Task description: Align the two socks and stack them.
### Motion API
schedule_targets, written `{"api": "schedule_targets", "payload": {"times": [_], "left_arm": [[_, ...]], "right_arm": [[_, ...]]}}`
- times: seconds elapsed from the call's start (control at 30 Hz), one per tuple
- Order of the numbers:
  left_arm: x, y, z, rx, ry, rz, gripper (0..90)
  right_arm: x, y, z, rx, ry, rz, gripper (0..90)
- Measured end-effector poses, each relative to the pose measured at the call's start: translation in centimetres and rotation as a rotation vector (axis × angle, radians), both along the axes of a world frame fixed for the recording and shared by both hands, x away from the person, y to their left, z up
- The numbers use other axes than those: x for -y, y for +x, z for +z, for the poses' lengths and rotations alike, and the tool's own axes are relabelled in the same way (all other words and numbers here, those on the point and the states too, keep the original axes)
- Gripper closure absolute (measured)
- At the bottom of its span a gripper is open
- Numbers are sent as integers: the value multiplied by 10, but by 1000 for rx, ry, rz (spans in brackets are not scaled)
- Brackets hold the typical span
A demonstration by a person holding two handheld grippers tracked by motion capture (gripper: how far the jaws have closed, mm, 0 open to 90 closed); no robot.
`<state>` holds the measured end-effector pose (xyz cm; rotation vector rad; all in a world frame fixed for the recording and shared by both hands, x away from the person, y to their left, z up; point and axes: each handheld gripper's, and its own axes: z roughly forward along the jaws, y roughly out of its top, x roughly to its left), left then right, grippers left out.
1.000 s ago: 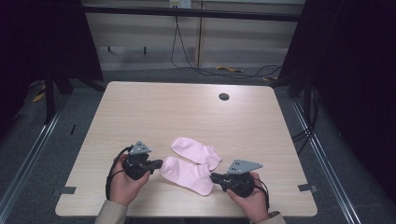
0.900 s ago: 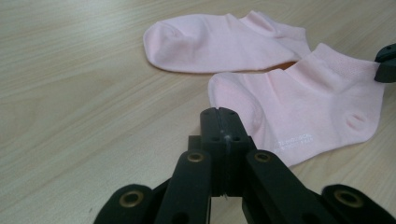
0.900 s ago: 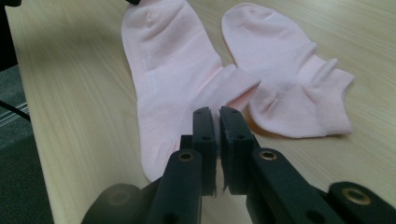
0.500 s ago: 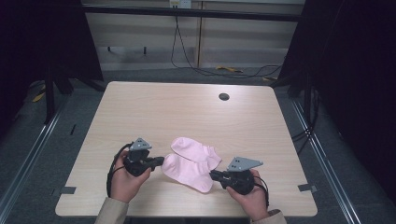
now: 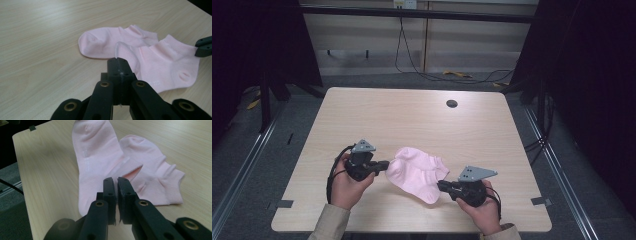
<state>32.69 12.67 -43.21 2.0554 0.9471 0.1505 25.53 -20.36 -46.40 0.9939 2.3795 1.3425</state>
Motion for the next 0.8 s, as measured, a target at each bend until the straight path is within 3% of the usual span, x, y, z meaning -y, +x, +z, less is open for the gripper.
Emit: {"api": "schedule_targets", "payload": {"times": [0.33,0.8], "left_arm": [[-1,4,3,8,-1,12,900],[11,25,4,4,6,21,900]], "right_arm": [[-1,3,2,11,5,-8,855],[8,18,2,4,25,-44,856]]}}
